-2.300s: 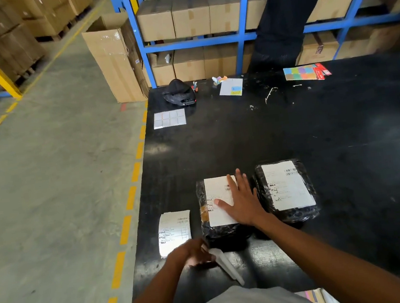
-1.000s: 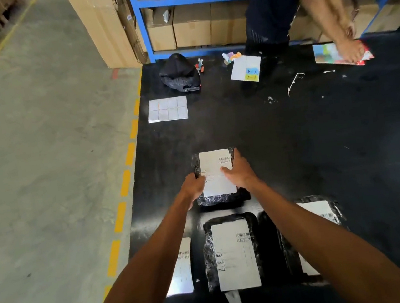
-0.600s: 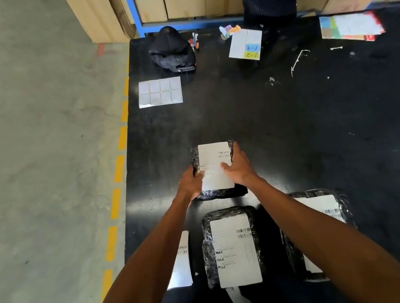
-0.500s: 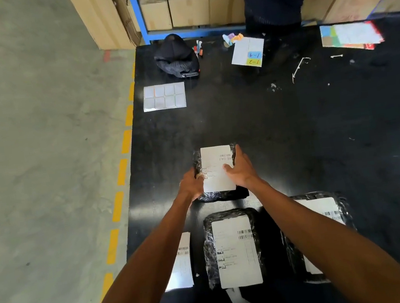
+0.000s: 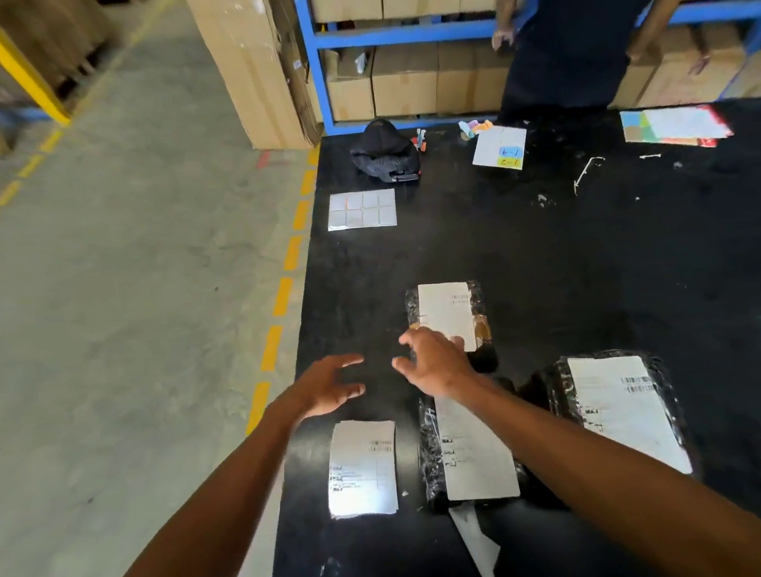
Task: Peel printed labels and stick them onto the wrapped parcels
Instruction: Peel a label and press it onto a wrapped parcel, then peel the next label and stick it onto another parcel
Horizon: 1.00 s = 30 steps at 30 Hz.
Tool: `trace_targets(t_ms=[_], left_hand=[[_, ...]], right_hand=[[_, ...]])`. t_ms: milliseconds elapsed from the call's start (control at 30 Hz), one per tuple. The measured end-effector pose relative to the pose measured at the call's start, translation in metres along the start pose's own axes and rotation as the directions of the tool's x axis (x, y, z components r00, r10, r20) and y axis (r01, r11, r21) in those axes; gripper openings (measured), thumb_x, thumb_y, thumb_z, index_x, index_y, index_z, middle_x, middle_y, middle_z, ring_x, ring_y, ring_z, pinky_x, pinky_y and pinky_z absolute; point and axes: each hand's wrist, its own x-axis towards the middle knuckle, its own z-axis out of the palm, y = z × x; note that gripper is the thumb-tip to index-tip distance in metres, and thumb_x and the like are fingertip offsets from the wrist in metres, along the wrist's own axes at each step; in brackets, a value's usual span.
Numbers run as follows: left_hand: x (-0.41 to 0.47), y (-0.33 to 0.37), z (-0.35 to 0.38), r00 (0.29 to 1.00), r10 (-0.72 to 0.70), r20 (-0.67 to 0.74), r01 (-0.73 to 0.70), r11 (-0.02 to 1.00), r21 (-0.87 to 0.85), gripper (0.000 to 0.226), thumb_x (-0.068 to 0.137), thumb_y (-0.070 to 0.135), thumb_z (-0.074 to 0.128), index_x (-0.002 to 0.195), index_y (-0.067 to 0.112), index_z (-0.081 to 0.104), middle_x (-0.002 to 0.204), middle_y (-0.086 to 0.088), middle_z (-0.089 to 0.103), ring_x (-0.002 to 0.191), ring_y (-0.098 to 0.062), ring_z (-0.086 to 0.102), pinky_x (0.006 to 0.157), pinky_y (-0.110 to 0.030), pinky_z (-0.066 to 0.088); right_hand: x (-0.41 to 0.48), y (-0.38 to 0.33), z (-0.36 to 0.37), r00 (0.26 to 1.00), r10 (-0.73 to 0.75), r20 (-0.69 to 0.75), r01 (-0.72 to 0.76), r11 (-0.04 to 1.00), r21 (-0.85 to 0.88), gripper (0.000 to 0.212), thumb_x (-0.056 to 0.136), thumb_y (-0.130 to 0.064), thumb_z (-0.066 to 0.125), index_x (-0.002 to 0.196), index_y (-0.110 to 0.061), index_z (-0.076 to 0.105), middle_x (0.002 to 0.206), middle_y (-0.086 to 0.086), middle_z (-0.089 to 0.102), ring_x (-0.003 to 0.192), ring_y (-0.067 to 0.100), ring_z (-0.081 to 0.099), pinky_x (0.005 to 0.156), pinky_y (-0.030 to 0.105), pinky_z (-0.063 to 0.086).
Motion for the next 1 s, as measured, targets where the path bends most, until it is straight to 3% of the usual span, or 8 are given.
trace_targets(t_ms=[167,233,333,433,633,800,933,1000], left_hand=[[-0.039,-0.032,0.022,0.988,-0.021,0.151,-0.005,0.986,0.167,0.087,0.085,0.034,0.077,0.157,0.028,0.027,0.165,-0.001,0.021,0.154,-0.025,0.014,0.122,-0.041,0.021],[-0.047,-0.045,0.037,0.983,-0.033,0.178,0.003,0.986,0.169,0.102,0.080,0.035,0.082,0.158,0.030,0.017,0.167,0.002,0.015,0.155,-0.023,0.003,0.124,-0.044,0.016],[-0.054,-0.067,0.065,0.985,-0.067,0.157,0.034,0.980,0.198,0.114,0.072,0.043,0.086,0.156,0.039,0.009,0.168,0.006,0.011,0.155,-0.027,0.000,0.124,-0.053,0.014],[-0.056,-0.081,0.087,0.991,-0.087,0.101,0.065,0.977,0.205,0.115,0.071,0.048,0.085,0.156,0.038,0.008,0.168,0.006,0.010,0.155,-0.031,-0.003,0.123,-0.056,0.012],[-0.058,-0.095,0.111,0.999,-0.028,-0.018,0.032,0.935,0.354,0.092,0.089,0.056,0.063,0.159,0.032,0.009,0.168,0.006,0.000,0.155,-0.031,-0.006,0.122,-0.057,0.005],[-0.053,-0.107,0.113,0.999,0.036,-0.038,-0.017,0.914,0.406,0.080,0.090,0.073,0.039,0.158,0.038,0.015,0.168,0.006,0.000,0.155,-0.028,-0.005,0.121,-0.058,-0.001],[-0.059,-0.111,0.112,0.990,0.097,-0.100,-0.062,0.948,0.311,0.115,0.059,0.095,-0.011,0.151,0.043,0.034,0.165,0.008,0.019,0.153,-0.023,0.016,0.123,-0.050,0.006],[-0.064,-0.108,0.109,0.987,0.086,-0.134,-0.050,0.967,0.249,0.106,0.063,0.096,0.000,0.145,0.045,0.044,0.158,0.008,0.033,0.146,-0.020,0.028,0.122,-0.047,0.014]], right_hand=[[-0.038,-0.028,0.059,0.970,-0.159,0.184,0.209,0.932,-0.297,0.071,0.089,-0.047,0.071,0.147,-0.016,0.045,0.146,0.006,0.056,0.141,0.026,0.047,0.120,0.062,0.012],[-0.049,-0.032,0.085,0.951,-0.186,0.246,0.271,0.884,-0.380,0.091,0.085,-0.049,0.076,0.155,-0.010,0.033,0.151,0.011,0.050,0.144,0.028,0.043,0.122,0.063,0.009],[-0.061,-0.035,0.120,0.937,-0.159,0.310,0.292,0.845,-0.448,0.124,0.076,-0.050,0.084,0.161,-0.001,0.007,0.165,0.018,0.026,0.154,0.033,0.024,0.124,0.063,0.004],[-0.067,-0.031,0.143,0.952,-0.083,0.296,0.227,0.838,-0.496,0.132,0.076,-0.046,0.086,0.160,0.001,-0.005,0.169,0.019,0.008,0.158,0.035,0.008,0.125,0.058,0.001],[-0.070,-0.017,0.155,0.970,-0.048,0.239,0.171,0.833,-0.526,0.115,0.084,-0.037,0.080,0.159,0.002,0.002,0.167,0.019,0.020,0.155,0.036,0.018,0.126,0.055,0.007],[-0.071,-0.020,0.155,0.983,-0.070,0.167,0.150,0.835,-0.530,0.094,0.086,-0.029,0.078,0.155,0.003,0.024,0.154,0.019,0.045,0.149,0.036,0.033,0.127,0.054,0.010],[-0.074,-0.024,0.150,0.990,-0.089,0.111,0.135,0.836,-0.532,0.056,0.089,-0.020,0.073,0.137,-0.002,0.051,0.131,0.016,0.066,0.134,0.032,0.052,0.125,0.050,0.015],[-0.077,-0.026,0.142,0.990,-0.110,0.088,0.141,0.831,-0.538,0.039,0.091,-0.017,0.071,0.126,-0.006,0.059,0.122,0.015,0.071,0.122,0.031,0.062,0.122,0.047,0.025]])
